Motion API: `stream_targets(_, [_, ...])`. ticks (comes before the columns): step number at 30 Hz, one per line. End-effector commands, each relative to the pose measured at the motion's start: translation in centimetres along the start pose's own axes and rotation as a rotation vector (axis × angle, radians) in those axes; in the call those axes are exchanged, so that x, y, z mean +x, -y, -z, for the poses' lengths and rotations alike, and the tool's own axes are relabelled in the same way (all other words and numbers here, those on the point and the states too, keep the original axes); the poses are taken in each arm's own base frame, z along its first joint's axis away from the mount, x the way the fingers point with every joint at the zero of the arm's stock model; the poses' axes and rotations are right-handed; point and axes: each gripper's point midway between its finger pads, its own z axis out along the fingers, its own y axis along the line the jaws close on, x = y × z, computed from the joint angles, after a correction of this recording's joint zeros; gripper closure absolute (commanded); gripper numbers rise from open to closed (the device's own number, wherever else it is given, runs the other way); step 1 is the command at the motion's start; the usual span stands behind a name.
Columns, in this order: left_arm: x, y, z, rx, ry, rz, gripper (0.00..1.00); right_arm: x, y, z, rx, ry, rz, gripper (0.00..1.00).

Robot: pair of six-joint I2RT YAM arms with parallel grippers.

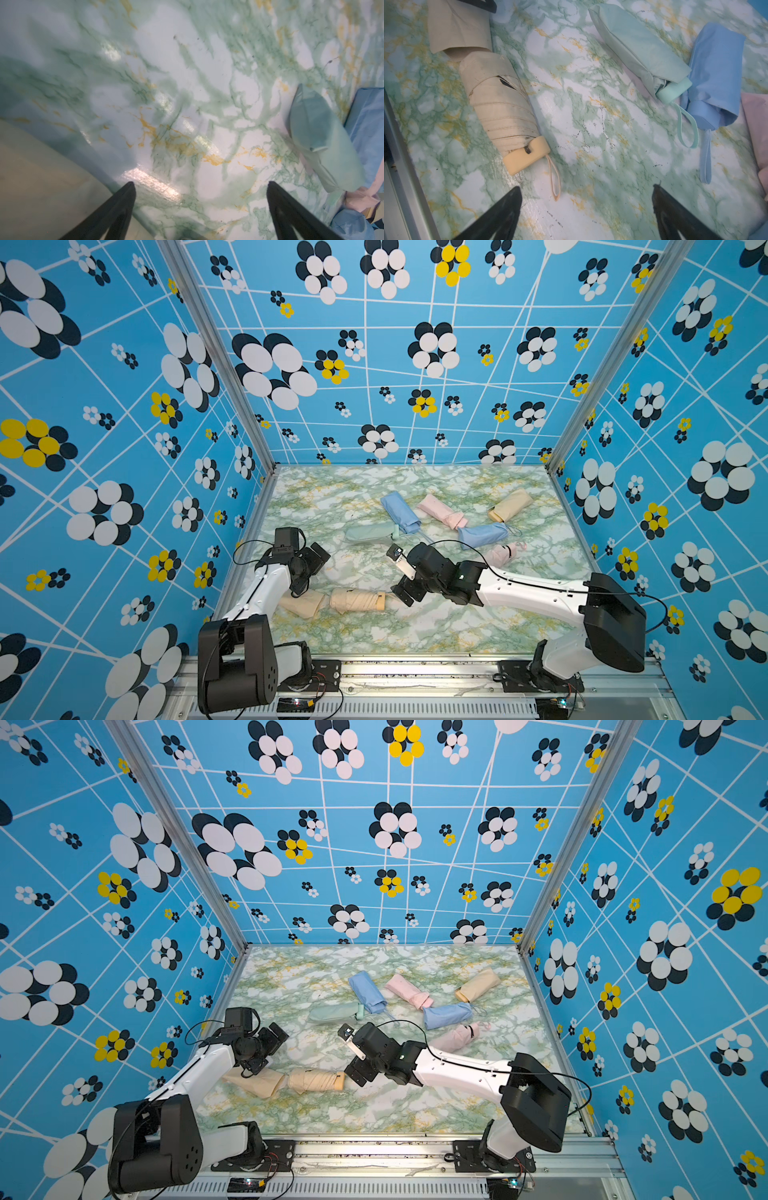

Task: Take umbrellas out of sleeves
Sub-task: Adjust the umbrella sleeve at the center of the board.

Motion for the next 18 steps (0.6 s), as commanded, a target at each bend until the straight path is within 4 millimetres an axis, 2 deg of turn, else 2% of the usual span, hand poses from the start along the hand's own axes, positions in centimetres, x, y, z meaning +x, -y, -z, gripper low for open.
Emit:
stream_targets(1, [-2.1,2.5,2.8,0.055,0.088,-0.117,0.0,-0.6,0.9,1.1,0.022,0.036,-0.022,0.01])
stream_targets(7, [-3.5,8.0,7.3,0.284,0.197,-0.329,0.01,-2.2,2.0,2.8,0.061,0.091,-0.032,0.01])
stream_targets(10, [-3.1,10.6,8.7,0.41,0.193,-0.397,0.01,-3.0,2.7,3.6,0.071,0.118,-0.042,0.01])
stream_targets(14, [-1.6,12.7,8.6,0.515,0.064,-0.401,0.01,-4.0,3.1,4.5,0.064,0.136,-0.056,0.01])
stream_targets(18, [1.0,13.5,6.8,0.466,-0.102,-0.481,0.0,-5.0,3.2,5.0,0.031,0.141,-0.053,0.01])
